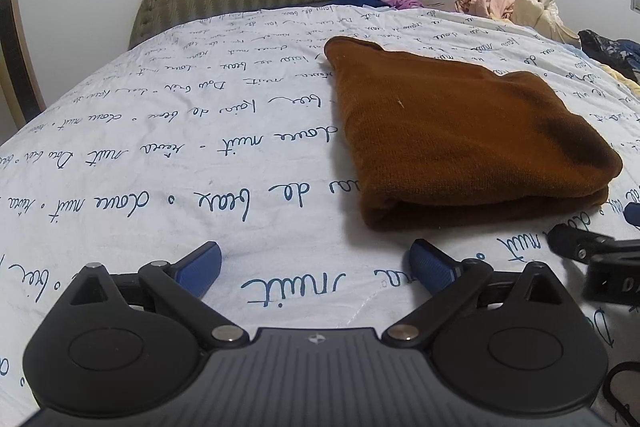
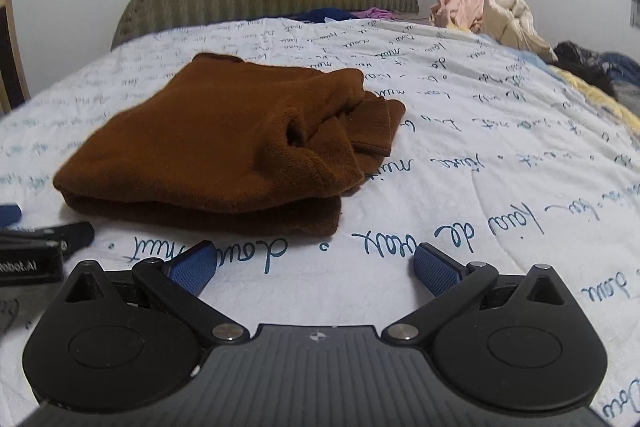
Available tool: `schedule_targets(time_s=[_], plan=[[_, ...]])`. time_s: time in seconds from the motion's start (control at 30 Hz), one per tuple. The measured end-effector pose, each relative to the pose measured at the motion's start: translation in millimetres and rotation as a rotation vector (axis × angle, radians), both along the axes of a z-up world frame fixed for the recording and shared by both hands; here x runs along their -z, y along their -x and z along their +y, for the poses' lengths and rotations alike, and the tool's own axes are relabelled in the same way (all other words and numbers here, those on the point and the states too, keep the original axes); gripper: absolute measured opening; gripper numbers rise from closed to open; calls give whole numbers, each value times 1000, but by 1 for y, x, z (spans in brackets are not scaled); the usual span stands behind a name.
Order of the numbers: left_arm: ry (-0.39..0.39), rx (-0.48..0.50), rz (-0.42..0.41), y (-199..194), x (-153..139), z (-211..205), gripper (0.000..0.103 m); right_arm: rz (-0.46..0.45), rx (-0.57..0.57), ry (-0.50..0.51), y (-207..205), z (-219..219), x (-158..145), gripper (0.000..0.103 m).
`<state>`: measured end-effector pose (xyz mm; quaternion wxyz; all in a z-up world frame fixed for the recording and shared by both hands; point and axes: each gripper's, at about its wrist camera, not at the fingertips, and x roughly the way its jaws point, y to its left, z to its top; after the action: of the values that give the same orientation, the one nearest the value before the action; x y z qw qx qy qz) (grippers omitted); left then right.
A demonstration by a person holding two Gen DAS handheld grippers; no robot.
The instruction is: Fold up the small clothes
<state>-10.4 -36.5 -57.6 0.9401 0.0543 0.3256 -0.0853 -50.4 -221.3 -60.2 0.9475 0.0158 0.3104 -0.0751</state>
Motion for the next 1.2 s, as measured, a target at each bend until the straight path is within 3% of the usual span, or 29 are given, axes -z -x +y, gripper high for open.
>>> schedule_targets(time_s=[0.1, 0.43, 0.93, 1.2], plan=[[3, 0, 1, 0, 0, 0, 101, 0, -9, 34, 0, 5, 0, 103], [6, 0, 2, 1, 0, 0, 102, 2, -14, -12, -1, -1, 0, 103], [-7, -7, -6, -1, 0, -3, 103, 51, -117, 121, -13, 15, -7, 103], [58, 39, -56, 0, -4, -1, 103, 22, -127, -56, -11, -9, -1, 103]])
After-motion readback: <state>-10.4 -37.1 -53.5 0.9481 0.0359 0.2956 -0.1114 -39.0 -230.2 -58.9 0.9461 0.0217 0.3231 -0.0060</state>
